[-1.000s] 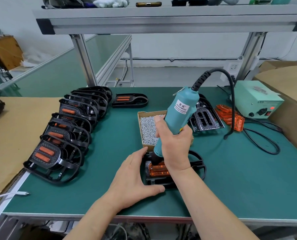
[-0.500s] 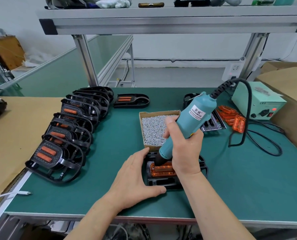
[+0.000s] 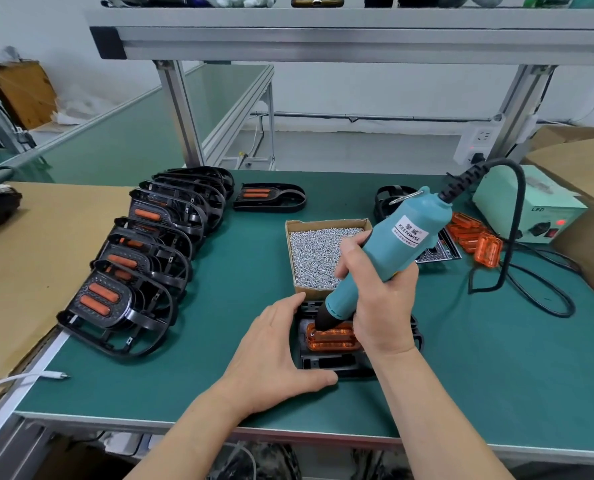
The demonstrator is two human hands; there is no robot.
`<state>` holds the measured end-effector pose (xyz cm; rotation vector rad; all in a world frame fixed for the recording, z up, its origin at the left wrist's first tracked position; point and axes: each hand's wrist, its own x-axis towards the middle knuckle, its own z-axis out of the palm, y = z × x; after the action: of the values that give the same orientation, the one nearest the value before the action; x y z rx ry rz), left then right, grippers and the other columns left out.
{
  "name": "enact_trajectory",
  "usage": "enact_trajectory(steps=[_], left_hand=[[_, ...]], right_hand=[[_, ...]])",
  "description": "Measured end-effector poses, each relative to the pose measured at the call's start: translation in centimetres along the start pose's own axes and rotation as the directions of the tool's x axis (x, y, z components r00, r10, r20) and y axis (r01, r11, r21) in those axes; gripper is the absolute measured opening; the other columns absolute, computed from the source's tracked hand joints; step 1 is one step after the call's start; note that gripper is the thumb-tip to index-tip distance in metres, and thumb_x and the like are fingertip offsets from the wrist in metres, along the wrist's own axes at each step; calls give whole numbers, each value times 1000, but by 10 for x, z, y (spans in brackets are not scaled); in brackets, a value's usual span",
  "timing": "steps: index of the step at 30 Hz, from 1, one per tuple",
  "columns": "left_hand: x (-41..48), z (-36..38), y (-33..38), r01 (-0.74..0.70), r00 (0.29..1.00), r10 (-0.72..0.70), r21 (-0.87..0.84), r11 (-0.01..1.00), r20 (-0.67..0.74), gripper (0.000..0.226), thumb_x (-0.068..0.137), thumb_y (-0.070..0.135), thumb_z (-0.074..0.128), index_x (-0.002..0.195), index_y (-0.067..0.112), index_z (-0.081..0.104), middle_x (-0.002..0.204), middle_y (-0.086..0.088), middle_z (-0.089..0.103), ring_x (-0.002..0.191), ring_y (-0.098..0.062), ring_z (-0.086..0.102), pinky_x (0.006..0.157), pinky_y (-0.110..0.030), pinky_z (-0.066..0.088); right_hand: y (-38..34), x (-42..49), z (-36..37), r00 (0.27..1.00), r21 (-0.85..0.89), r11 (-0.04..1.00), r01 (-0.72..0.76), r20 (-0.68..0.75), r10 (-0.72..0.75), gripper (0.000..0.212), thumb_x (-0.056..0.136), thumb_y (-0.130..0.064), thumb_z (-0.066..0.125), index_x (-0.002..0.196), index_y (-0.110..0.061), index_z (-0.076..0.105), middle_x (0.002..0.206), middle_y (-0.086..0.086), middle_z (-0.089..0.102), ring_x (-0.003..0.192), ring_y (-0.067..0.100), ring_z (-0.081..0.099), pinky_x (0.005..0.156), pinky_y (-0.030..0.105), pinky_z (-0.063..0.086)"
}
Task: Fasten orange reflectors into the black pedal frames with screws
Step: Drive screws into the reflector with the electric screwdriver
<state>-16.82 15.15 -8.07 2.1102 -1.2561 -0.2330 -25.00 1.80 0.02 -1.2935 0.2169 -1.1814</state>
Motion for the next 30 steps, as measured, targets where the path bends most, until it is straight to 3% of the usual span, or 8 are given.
enact_trajectory(steps=[5,13,16,20,25,30], left_hand=[[0,0,1,1,1000,-1,-5,1000,-1,112,54,75,74,147,38,24,142,26,36,131,8,32,108,-16,27],[1,-1,3,6,1000,-6,-5,1000,8,115,53,75,74,149,35,24,142,25,34,132,7,30,109,-15,24],[1,-2,3,2,1000,-2,0,1000,13,116,54,76,73,149,34,23,139,27,31,132,6,30,110,-17,24],[2,-2,4,2,1000,-2,6,1000,16,116,54,77,71,150,31,24,144,20,35,134,1,31,113,-23,27],[1,-1,3,8,1000,-8,10,1000,22,115,54,78,71,149,34,22,144,19,36,133,1,31,113,-23,28],[1,0,2,15,1000,-15,17,1000,23,115,54,79,70,148,35,23,145,19,37,133,1,33,113,-23,28]], right_hand=[[-4,0,-1,998,27,999,-36,60,34,11,77,-20,68,73,-30,67,62,-3,57,59,15,53,63,28,47],[-8,-2,-3,999,77,997,-23,35,20,12,73,-15,66,72,-26,63,63,2,55,59,19,51,62,28,46],[-9,-1,-6,995,92,995,-24,100,15,12,68,-13,64,71,-24,62,68,5,55,63,25,49,63,32,44],[-9,0,-12,981,59,995,-79,180,67,17,61,-16,66,74,-7,58,74,15,54,71,34,48,68,37,41],[-9,1,-12,969,75,992,-102,232,82,24,59,-16,65,74,0,56,72,15,54,68,32,48,66,33,41],[-21,15,-11,887,155,974,-165,456,78,19,60,-14,61,74,-1,57,64,14,53,59,26,47,62,30,40]])
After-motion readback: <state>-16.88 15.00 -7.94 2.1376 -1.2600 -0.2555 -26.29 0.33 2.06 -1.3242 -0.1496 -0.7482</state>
